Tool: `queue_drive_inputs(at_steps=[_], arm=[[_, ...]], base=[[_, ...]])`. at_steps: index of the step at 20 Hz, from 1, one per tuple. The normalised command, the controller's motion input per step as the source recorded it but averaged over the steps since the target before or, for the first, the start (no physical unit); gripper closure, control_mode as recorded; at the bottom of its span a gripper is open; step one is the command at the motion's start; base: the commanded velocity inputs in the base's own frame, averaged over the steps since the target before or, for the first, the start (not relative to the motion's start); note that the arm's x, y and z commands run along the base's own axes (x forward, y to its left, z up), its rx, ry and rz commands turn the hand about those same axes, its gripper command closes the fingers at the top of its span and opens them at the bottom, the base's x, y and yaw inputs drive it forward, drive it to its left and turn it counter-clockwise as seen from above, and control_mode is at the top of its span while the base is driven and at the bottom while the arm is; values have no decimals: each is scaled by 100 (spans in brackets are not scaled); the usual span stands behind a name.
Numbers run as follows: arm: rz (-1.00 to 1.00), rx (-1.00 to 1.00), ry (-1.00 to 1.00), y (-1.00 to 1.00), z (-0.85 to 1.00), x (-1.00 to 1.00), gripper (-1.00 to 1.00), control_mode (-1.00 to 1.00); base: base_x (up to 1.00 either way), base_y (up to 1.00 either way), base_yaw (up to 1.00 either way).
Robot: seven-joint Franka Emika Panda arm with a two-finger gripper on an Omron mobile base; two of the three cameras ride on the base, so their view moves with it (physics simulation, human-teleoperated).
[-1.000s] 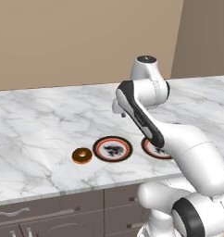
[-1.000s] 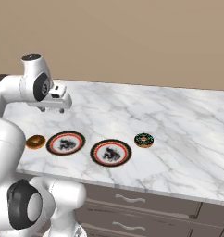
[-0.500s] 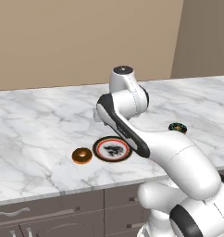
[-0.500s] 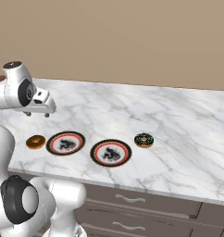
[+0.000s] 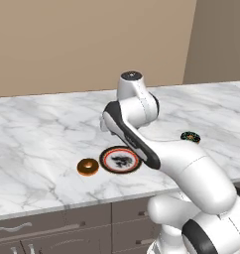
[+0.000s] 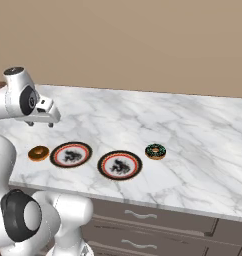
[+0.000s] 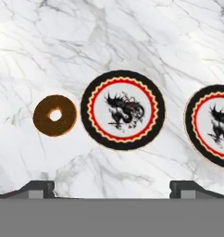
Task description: Place the pastries on the plates.
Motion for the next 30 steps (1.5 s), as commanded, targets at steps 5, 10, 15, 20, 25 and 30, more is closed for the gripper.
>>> queue_drive_inputs(at_steps=[5,10,15,20,25,30], arm=[[0,3,3,44,-59,7,-100,-100],[0,0,5,46,-67,25,-100,-100],[0,0,1,10,-42,22,-100,-100],[0,0,0,4,-41,16,-100,-100],[0,4,0,5,-43,23,-100,-100],[0,6,0,20,-43,27,-100,-100]], base=[[0,0,0],[0,0,0],[0,0,0],[0,0,0],[0,0,0],[0,0,0]])
